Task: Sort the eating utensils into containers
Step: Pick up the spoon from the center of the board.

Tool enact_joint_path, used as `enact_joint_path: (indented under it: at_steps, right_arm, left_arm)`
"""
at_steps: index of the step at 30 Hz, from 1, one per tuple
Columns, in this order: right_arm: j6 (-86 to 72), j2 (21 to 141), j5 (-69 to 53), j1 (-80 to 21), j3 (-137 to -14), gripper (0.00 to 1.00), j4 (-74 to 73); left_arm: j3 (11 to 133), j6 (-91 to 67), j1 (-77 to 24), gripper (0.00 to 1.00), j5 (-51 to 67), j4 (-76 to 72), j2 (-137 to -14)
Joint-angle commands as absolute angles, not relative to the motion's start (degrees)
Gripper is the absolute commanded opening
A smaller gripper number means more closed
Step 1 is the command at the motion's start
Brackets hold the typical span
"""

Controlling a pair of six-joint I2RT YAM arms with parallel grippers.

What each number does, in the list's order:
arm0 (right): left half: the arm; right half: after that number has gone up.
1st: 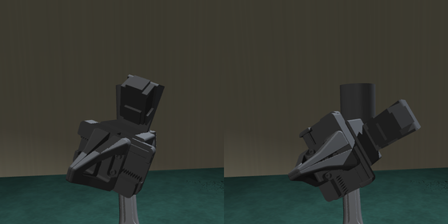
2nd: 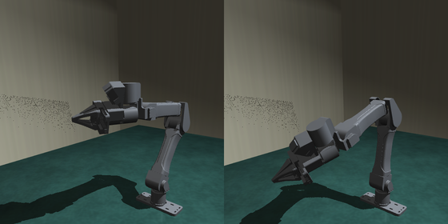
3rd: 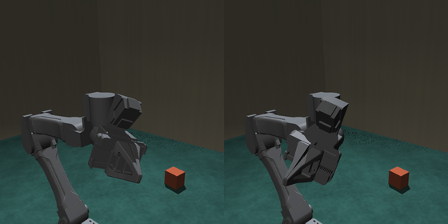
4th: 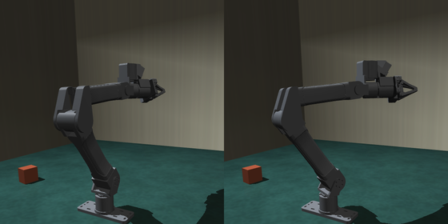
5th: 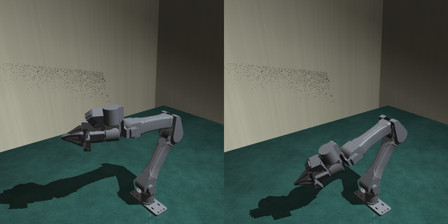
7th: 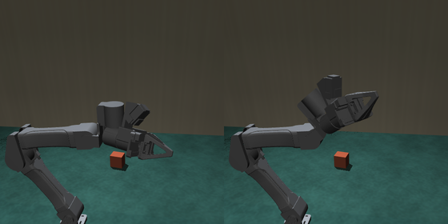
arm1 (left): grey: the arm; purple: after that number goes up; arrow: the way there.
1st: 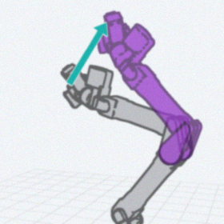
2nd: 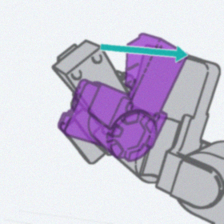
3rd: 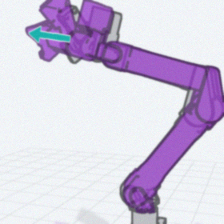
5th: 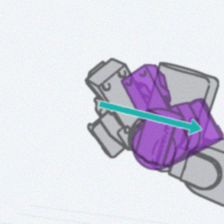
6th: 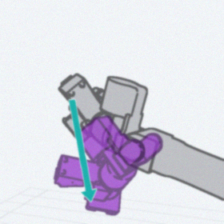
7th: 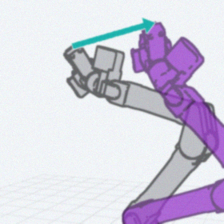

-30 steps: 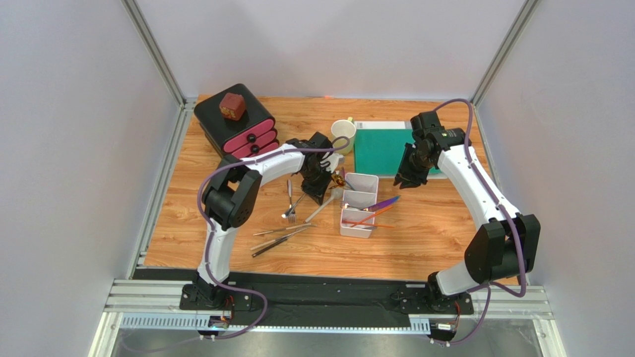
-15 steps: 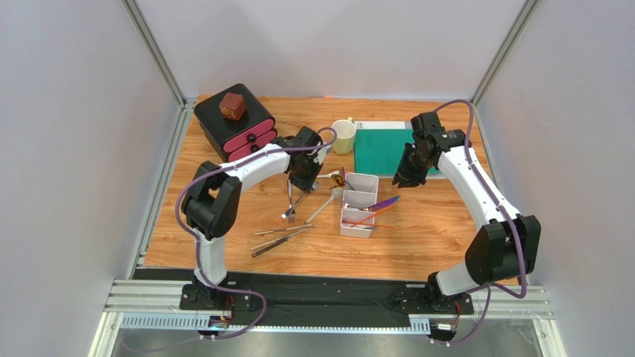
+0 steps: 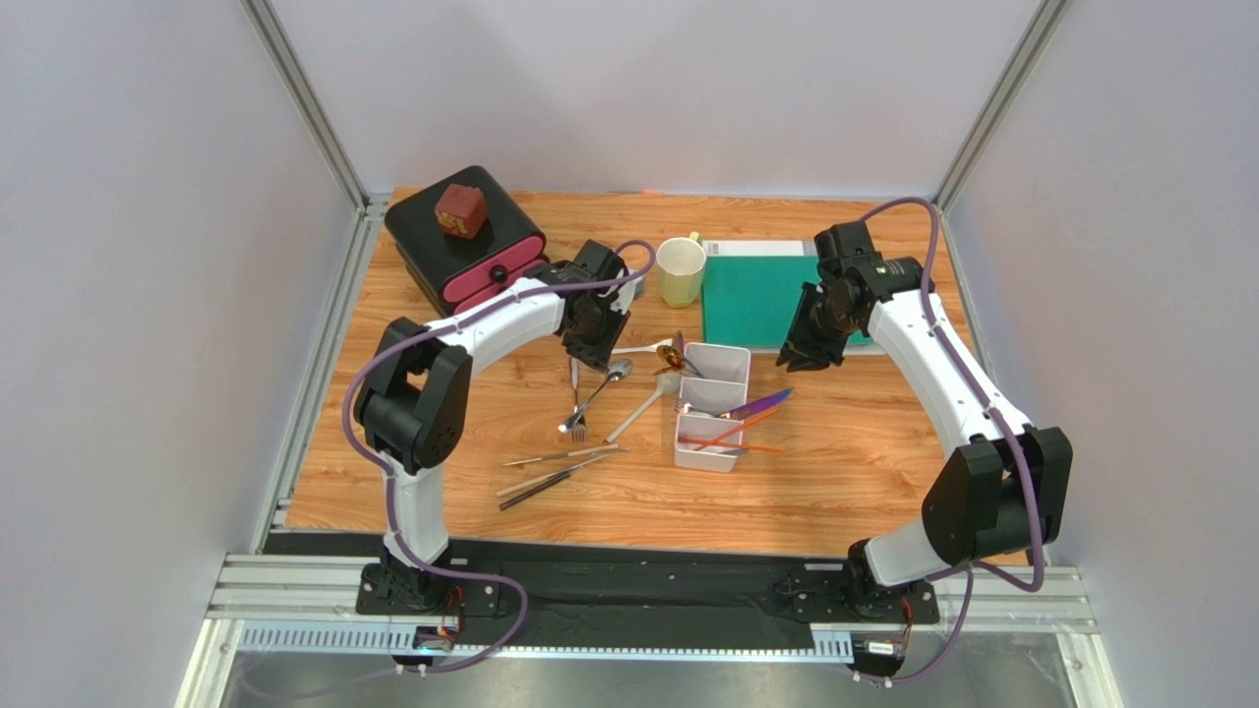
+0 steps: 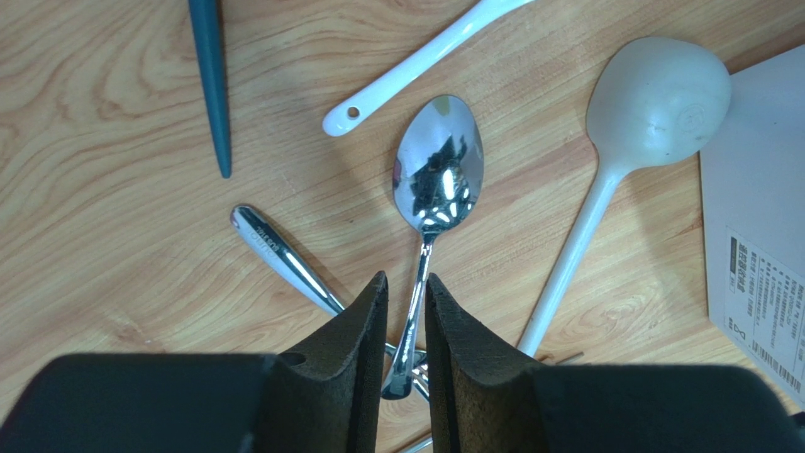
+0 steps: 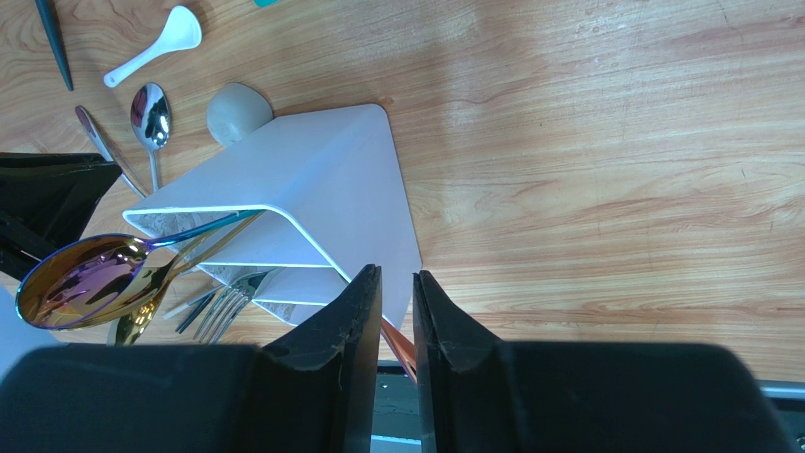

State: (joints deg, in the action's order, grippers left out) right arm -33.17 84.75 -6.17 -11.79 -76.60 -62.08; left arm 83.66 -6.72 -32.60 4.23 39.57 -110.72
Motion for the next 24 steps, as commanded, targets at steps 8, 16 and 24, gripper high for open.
enact_joint_path:
  at_steps: [8, 16, 24]
  right_arm:
    - [-33.6, 83.8, -7.6, -11.5, -75.2, 0.22, -59.8]
    - [-33.5, 83.2, -7.3, -11.5, -75.1, 0.22, -59.6]
    - [-33.4, 83.0, -7.6, -11.4, -75.8, 0.22, -58.7]
  left_arm:
    - [84.5, -5.7, -32.6, 0.27, 9.0, 40.0, -113.5]
    - [84.7, -5.6, -32.6, 0.26, 10.7, 40.6, -114.7]
    - [85.5, -5.4, -32.5, 0.24, 13.5, 42.2, -116.6]
